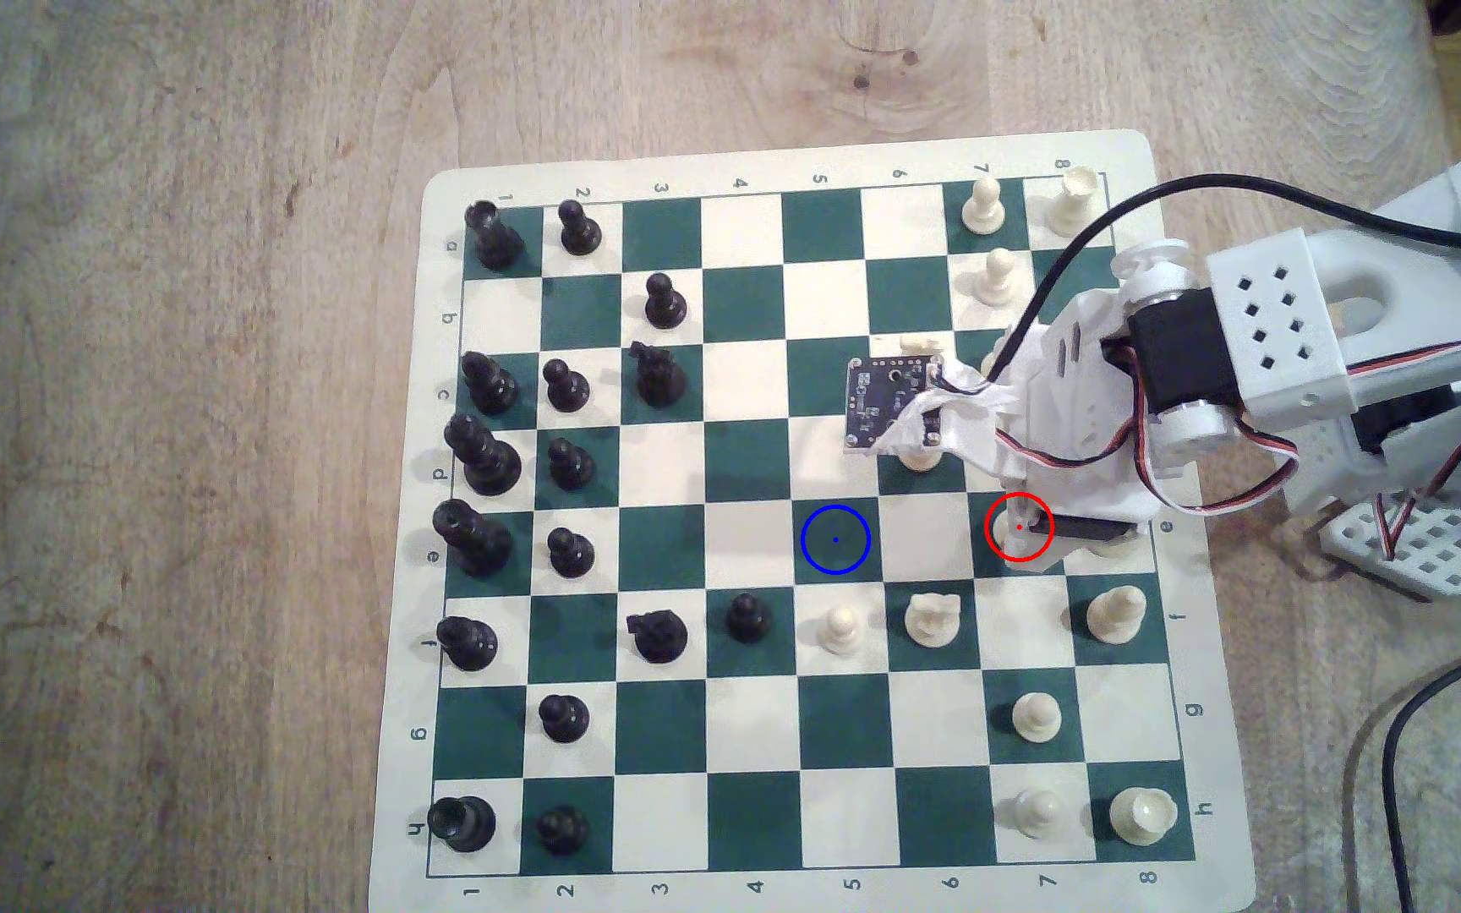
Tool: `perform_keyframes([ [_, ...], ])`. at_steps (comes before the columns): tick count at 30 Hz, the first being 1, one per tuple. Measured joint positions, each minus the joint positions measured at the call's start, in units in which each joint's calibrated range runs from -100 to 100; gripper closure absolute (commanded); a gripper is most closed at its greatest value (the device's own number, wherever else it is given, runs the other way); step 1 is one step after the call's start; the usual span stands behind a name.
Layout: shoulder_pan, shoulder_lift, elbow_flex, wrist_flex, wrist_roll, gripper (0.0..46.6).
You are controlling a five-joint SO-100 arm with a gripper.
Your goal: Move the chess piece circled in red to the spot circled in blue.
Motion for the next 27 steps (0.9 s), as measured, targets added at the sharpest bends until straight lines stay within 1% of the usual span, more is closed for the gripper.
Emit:
perform_keyframes([
  [4,0.0,0.0,0.0,0.0,0.0,34.2],
  [9,-0.8,0.0,1.0,0.0,0.0,38.1],
  [10,-0.8,0.0,1.0,0.0,0.0,39.4],
  [14,-0.7,0.3,1.0,-0.4,0.0,38.5],
  [17,-0.7,0.5,1.0,-1.0,0.0,39.2],
  [18,-0.7,0.5,1.0,-1.0,0.0,40.7],
  [21,-0.7,0.5,1.0,-1.0,0.0,43.4],
  [27,-2.0,0.5,1.0,-1.0,0.0,45.2],
])
